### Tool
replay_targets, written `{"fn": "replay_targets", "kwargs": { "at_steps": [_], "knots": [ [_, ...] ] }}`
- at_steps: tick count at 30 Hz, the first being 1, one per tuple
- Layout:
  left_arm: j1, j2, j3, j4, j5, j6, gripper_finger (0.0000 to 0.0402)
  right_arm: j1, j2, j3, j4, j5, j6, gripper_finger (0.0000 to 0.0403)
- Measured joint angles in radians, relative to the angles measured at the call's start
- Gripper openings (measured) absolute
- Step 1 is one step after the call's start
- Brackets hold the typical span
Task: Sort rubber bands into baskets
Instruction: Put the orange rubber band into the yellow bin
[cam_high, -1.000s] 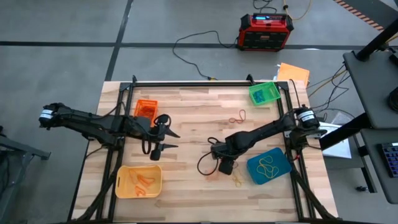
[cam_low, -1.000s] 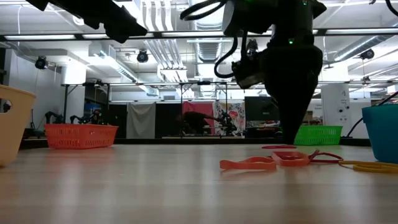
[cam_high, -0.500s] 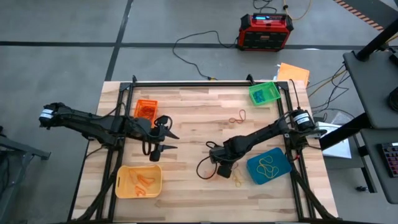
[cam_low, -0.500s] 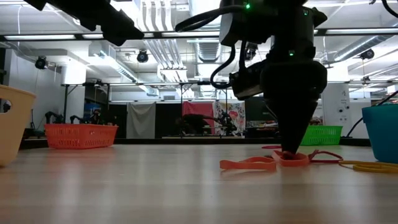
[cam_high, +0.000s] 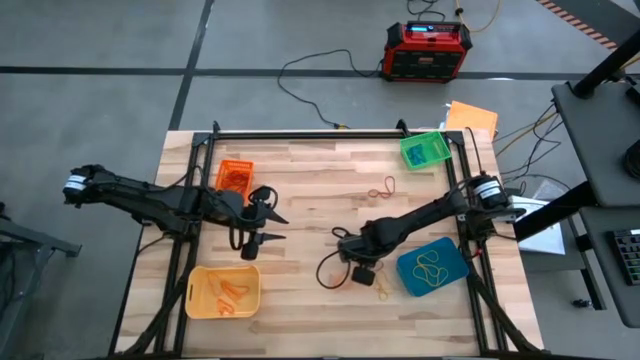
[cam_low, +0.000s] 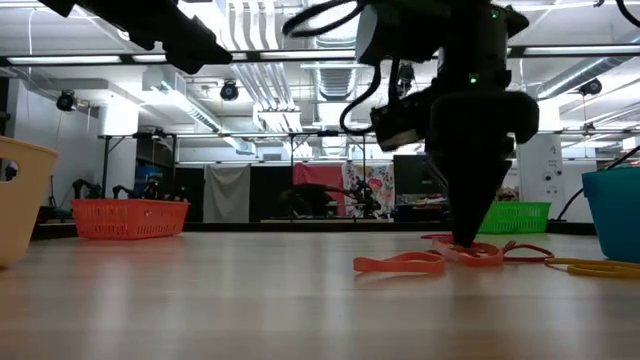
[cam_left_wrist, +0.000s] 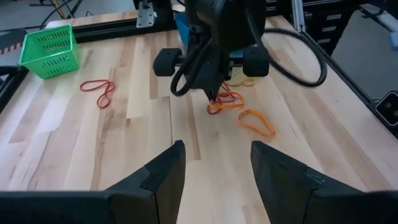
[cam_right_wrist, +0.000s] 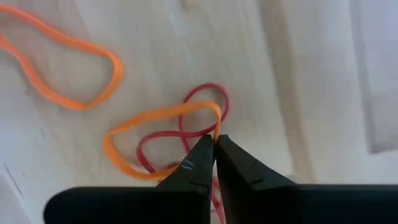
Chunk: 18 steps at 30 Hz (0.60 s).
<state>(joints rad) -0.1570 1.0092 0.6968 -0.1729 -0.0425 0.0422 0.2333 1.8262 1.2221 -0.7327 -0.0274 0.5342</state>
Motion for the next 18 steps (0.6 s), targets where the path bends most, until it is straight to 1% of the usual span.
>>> {"fn": "replay_targets", "kwargs": {
  "at_steps": [5,8,10,12,18],
  "knots": [
    [0.000,0.010,0.000,0.016,0.000,0.000,0.0167,0.000,-0.051,0.000,-0.010,0.075,-0.048,0.0009],
    [0.000,0.023,0.000,0.027,0.000,0.000,0.0167,0.000,-0.076,0.000,0.004,0.166,-0.109,0.0009],
    [0.000,0.041,0.000,0.040,0.000,-0.001,0.0167,-0.001,-0.092,0.000,0.057,0.242,-0.171,0.0009],
    [0.000,0.064,-0.009,0.072,0.000,-0.012,0.0167,-0.010,-0.101,0.000,0.134,0.284,-0.255,0.0009],
    [-0.006,0.131,-0.078,0.237,0.006,-0.071,0.0167,-0.056,-0.102,-0.015,0.521,0.290,-0.589,0.0009]
  ]
}}
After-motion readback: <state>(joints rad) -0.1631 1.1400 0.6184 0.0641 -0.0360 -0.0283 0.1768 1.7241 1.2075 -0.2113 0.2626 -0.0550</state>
